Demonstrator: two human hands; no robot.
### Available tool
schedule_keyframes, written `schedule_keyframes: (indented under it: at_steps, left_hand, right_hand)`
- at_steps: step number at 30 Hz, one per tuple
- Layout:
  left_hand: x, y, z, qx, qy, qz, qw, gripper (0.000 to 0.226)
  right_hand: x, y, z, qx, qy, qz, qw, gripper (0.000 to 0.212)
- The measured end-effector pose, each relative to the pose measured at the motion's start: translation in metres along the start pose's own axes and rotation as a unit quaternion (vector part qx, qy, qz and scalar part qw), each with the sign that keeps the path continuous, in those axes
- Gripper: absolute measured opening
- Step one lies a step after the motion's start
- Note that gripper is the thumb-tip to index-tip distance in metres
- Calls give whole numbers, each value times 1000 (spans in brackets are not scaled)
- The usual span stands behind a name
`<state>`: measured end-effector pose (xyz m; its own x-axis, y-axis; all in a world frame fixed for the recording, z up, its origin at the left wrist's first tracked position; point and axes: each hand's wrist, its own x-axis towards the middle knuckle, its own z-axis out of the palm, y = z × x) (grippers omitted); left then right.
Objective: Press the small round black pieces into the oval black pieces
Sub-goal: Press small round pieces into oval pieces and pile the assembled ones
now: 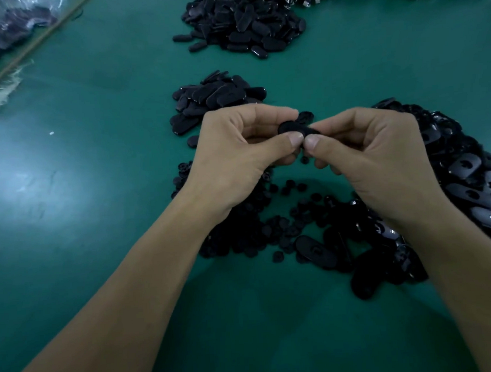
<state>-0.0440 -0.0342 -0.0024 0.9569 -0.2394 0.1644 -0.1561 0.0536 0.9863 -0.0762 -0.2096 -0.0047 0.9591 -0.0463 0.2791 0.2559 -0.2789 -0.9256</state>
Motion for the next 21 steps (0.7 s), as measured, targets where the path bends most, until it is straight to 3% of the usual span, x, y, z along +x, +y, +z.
schedule_keyframes:
  at_steps: [15, 21]
  left_hand:
    - [1, -3, 1, 30, -5, 1, 1000, 22]
    - [1, -2, 1, 58, 14, 7, 998, 20]
  right_hand:
    - [0, -5, 4, -60, 30, 25, 997, 11]
    - [0, -6, 3, -51, 8, 11, 999, 17]
